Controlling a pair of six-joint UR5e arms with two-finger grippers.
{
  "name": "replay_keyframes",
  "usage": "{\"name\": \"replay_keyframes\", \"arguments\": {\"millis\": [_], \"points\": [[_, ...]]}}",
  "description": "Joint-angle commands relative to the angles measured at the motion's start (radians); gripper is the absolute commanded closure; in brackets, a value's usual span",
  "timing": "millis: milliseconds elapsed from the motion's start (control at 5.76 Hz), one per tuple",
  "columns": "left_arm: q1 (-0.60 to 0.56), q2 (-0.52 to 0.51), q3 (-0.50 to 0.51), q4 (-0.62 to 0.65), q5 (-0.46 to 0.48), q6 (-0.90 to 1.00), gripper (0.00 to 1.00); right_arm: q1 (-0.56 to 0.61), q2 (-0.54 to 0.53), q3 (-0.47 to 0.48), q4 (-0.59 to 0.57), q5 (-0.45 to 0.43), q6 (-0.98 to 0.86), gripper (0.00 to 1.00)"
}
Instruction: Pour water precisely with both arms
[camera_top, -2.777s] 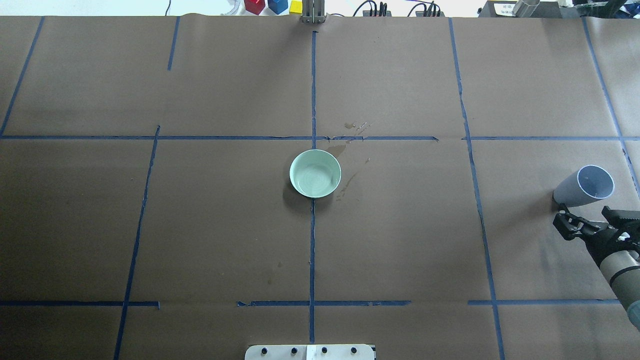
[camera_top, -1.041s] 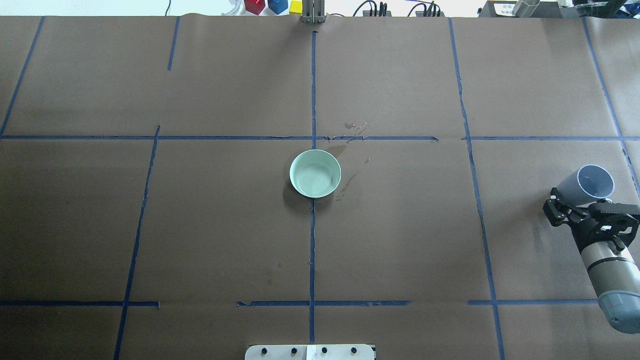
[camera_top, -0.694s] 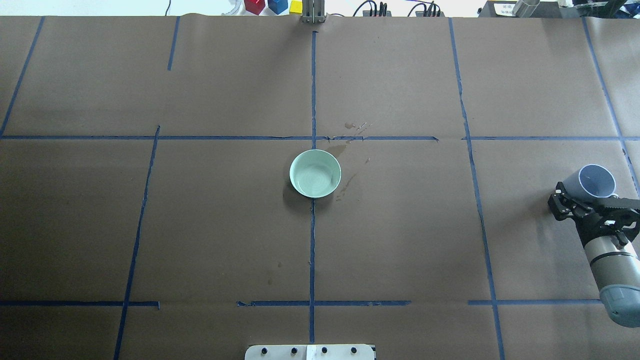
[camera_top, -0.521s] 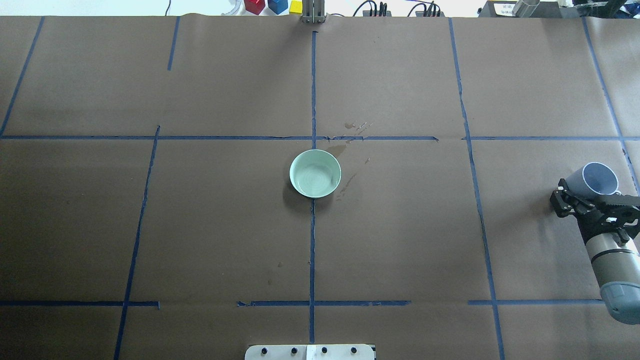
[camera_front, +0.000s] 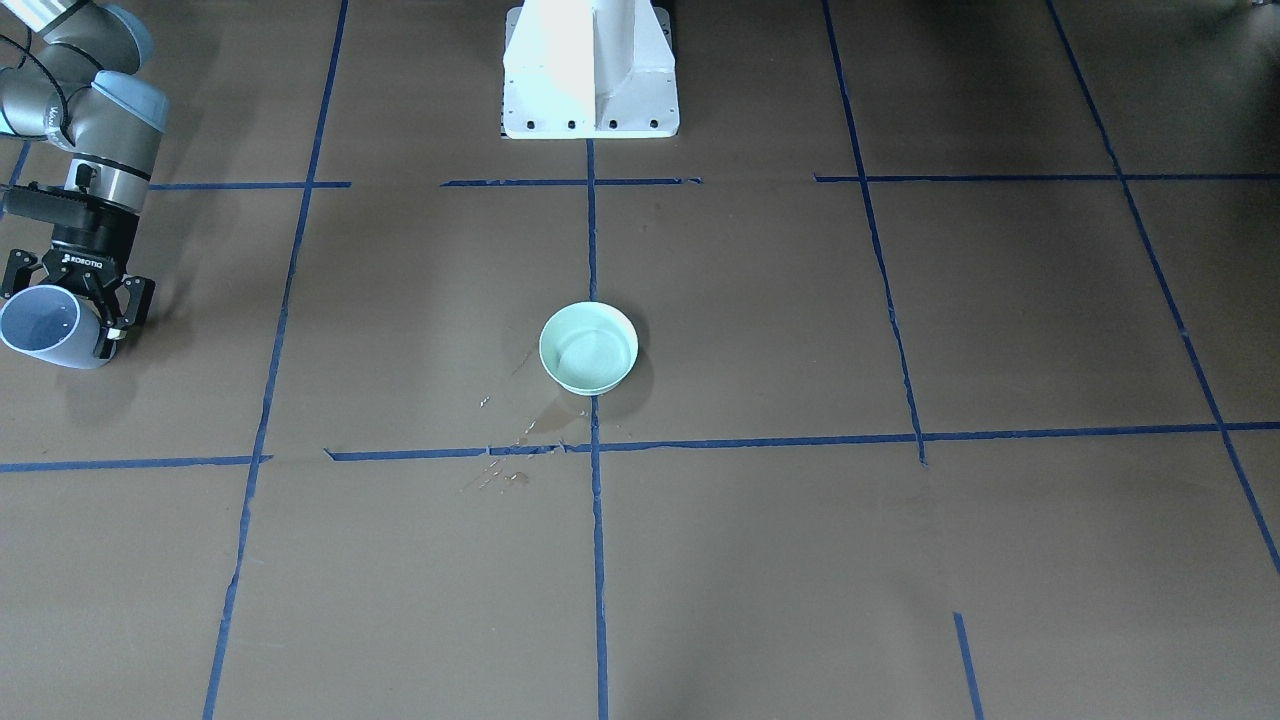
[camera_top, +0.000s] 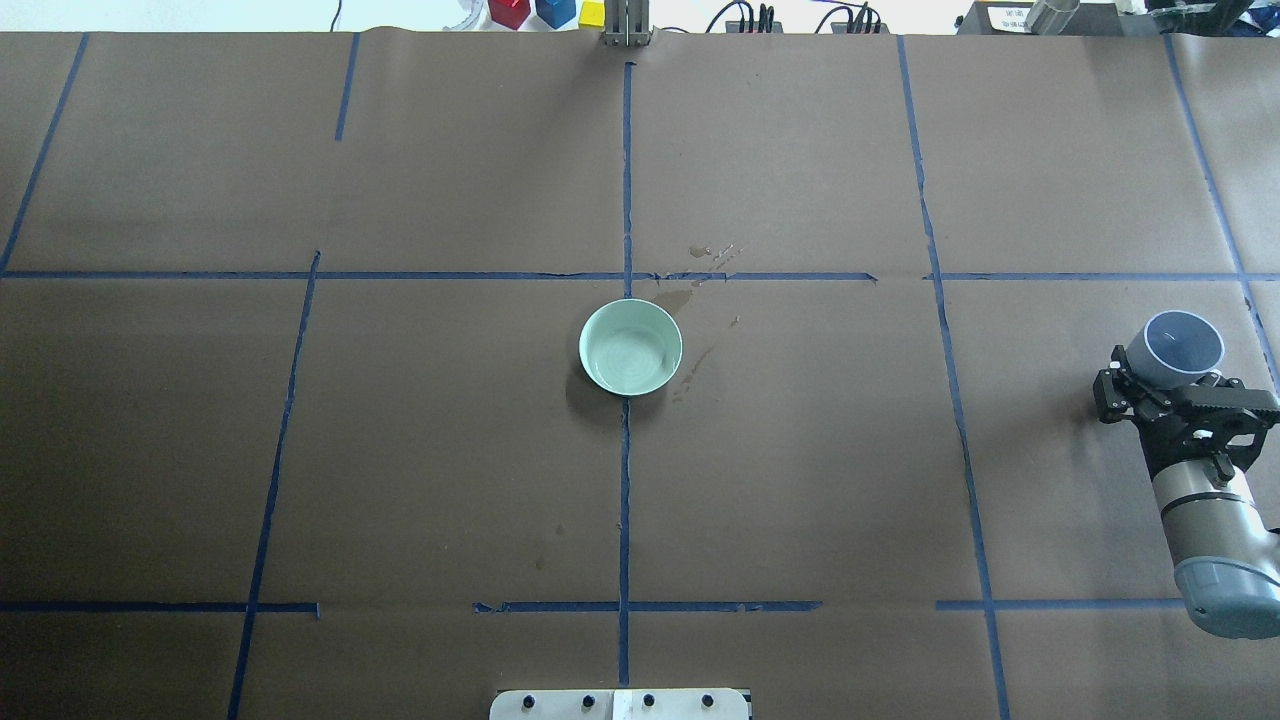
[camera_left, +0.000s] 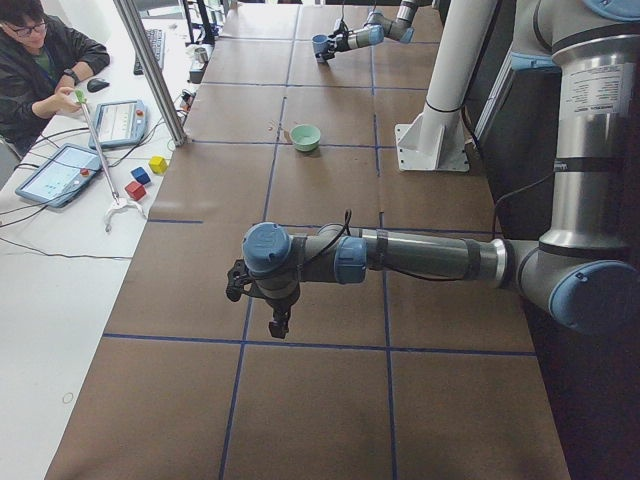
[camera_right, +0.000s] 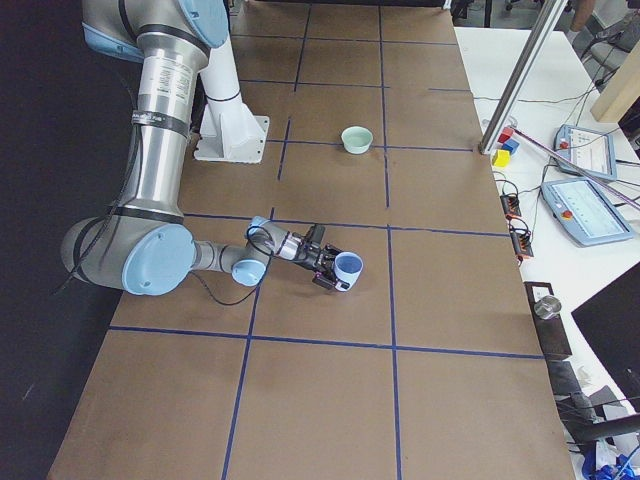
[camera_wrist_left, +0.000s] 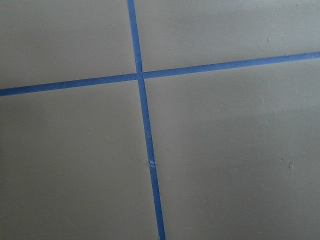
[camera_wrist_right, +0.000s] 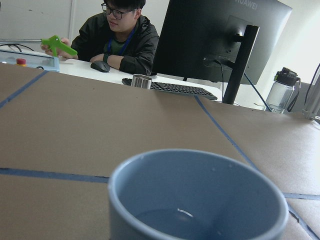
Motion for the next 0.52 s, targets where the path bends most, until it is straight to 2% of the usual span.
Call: {"name": "replay_keyframes", "arguments": {"millis": [0,347], "points": [[0.0,0.0,0.002,0.0,0.0,0.0,0.0,0.006,0.0,0.005,0.002,-0.021,-0.029,0.95],[0.0,0.0,0.002,0.0,0.0,-0.002,0.0,0.007,-0.005,0.097,0.014,-0.032,-0.203,0.99]]}}
